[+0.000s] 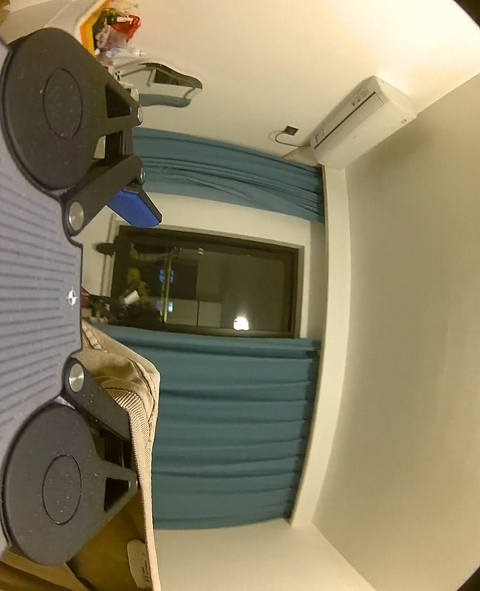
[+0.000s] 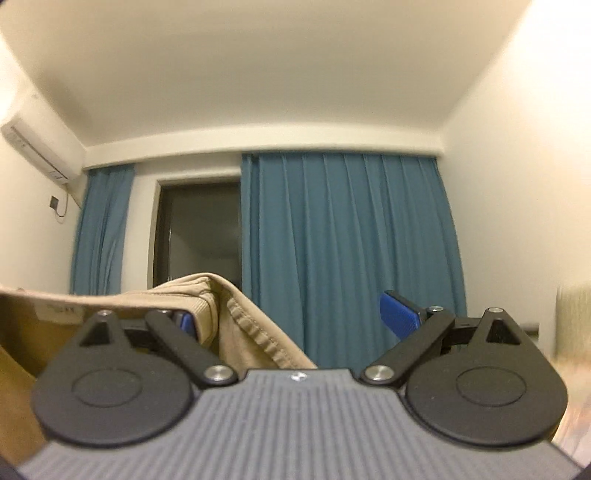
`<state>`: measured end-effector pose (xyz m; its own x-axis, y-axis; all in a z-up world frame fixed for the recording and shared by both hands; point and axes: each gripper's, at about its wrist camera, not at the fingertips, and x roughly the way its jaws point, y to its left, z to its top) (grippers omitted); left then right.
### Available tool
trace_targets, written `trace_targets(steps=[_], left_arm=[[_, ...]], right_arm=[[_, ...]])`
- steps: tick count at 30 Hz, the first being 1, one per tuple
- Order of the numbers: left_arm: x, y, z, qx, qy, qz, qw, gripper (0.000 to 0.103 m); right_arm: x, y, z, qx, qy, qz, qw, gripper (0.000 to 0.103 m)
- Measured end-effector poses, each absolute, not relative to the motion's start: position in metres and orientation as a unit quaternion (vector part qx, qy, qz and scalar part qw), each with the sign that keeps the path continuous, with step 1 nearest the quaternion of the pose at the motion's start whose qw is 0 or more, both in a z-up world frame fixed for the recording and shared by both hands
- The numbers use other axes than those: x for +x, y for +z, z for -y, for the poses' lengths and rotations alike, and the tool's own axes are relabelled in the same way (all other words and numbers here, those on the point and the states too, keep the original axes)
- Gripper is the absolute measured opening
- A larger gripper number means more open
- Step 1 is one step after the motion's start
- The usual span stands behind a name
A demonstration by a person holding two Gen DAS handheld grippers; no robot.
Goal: Fold clothes
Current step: 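Raise the shirt high with both grippers and shake it out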
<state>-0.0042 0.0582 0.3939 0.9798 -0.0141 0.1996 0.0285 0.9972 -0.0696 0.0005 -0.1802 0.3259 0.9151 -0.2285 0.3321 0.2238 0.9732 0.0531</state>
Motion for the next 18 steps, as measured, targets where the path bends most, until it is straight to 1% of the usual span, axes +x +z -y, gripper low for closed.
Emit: trace_targets(steps=[2,5,10,14,18], left_arm=[[-0.014,0.415,-0.059,-0.037,-0.018,0.099,0.994,0.087],[-0.021,0.438,-0.057,-0.032,-0.024,0.093,0.995,0.088],[-0.010,0.451,-0.052,-0.025,-0.030,0.067,0.997,0.089],[0.030,0.433,-0.042,-0.015,-0.022,0.017,0.999,0.089],[0.101,0.389,-0.037,-0.015,-0.010,-0.026,0.999,0.090]], right_arm=[[-0.012,0.346,0.182,-0.001,-0.114,0.178,0.977,0.096],[-0.024,0.368,0.187,0.004,-0.107,0.169,0.980,0.096],[-0.021,0.380,0.197,0.007,-0.098,0.134,0.986,0.096],[0.009,0.364,0.203,0.020,-0.093,0.083,0.992,0.096],[0.061,0.333,0.208,0.020,-0.099,0.039,0.994,0.096]])
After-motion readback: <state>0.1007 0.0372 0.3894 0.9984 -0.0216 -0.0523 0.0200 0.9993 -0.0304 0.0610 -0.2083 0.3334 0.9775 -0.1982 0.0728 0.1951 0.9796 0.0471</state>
